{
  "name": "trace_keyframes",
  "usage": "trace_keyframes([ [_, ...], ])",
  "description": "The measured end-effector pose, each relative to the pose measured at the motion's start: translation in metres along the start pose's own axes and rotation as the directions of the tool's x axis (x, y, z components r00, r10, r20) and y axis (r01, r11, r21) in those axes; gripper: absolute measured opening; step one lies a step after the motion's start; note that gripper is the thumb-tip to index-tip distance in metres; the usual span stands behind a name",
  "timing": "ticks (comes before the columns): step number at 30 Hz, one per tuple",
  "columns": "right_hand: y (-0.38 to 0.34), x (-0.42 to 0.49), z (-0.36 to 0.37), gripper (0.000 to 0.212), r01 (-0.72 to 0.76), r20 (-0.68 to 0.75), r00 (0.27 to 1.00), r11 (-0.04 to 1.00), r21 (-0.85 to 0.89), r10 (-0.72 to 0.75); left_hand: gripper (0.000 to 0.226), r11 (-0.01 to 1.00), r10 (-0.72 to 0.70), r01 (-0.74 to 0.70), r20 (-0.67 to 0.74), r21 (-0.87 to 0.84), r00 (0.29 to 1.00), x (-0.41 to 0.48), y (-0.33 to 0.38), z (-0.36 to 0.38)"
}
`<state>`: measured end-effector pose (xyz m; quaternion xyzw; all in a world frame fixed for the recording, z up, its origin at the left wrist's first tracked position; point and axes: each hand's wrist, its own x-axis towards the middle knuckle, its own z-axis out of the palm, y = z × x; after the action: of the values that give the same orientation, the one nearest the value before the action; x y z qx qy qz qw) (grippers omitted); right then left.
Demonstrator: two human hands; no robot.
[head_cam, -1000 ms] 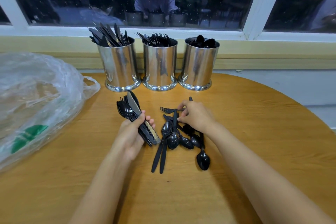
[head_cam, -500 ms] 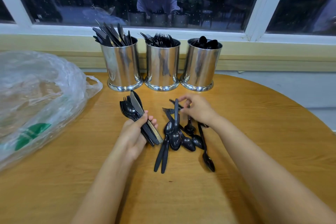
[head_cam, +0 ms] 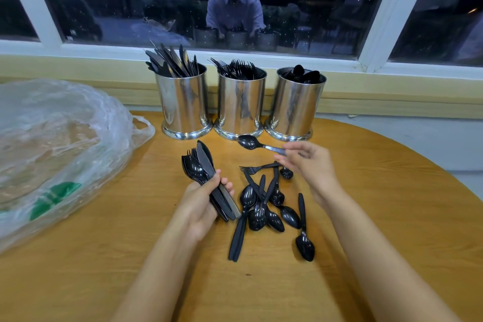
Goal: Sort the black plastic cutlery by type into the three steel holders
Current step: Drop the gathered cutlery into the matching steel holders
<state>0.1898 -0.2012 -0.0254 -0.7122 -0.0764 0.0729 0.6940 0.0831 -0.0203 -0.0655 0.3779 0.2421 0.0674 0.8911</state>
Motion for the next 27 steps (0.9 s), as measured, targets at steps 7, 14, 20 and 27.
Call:
trace_keyframes([
  [7, 0.018, -0.046, 0.033, 0.02, -0.18, 0.145, 0.98, 0.909, 0.376, 0.134, 0.014, 0.997, 0.023, -0.025, 0.036, 0.067, 0.999, -0.002, -0.005, 0.004],
  [14, 0.028, -0.059, 0.053, 0.005, 0.037, 0.089, 0.995, 0.998, -0.047, -0.033, 0.024, 0.984, 0.064, -0.081, 0.111, 0.156, 0.992, -0.006, -0.006, 0.006],
  [20, 0.025, -0.058, 0.046, 0.007, 0.24, 0.263, 0.951, 0.927, -0.287, -0.165, 0.009, 0.998, 0.065, -0.066, 0.007, 0.02, 0.998, -0.003, -0.002, 0.004],
  [27, 0.029, -0.019, -0.03, 0.007, 0.094, -0.011, 0.991, 0.769, -0.632, -0.131, 0.009, 0.997, 0.052, -0.054, -0.026, -0.059, 0.998, 0.0, 0.004, -0.001],
])
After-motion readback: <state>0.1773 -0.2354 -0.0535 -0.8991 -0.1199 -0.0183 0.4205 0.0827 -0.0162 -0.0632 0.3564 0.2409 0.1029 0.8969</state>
